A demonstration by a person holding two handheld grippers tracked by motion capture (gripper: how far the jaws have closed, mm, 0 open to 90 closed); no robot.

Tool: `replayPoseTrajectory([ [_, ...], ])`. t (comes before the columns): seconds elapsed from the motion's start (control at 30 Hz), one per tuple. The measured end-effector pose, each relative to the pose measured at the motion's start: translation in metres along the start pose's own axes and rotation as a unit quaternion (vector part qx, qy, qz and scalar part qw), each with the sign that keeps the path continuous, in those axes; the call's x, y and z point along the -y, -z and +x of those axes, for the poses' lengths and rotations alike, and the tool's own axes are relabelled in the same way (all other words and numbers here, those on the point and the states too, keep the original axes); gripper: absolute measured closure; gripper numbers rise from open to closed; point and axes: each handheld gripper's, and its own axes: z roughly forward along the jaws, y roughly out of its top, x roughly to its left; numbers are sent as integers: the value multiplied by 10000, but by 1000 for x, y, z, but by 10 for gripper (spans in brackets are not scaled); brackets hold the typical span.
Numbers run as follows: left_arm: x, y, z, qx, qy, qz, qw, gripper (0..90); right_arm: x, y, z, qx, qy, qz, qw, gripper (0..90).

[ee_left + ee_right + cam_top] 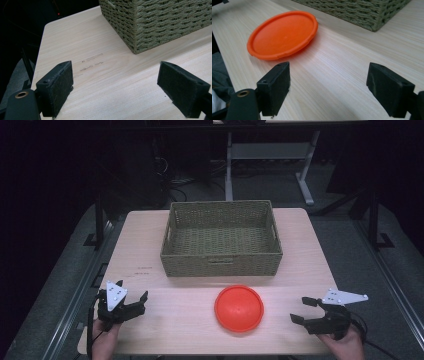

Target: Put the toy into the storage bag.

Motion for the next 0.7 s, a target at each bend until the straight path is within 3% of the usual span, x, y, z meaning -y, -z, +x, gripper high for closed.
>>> replayPoseTrajectory([
  [0.2, 1, 1, -1, 30, 9, -35, 10000, 128, -6, -3, 8, -100, 98, -23, 9999, 187],
  [0.7, 2, 0, 3, -18, 63, -21, 10000, 128, -27, -18, 12, -324, 119, 241, 9991, 185],
])
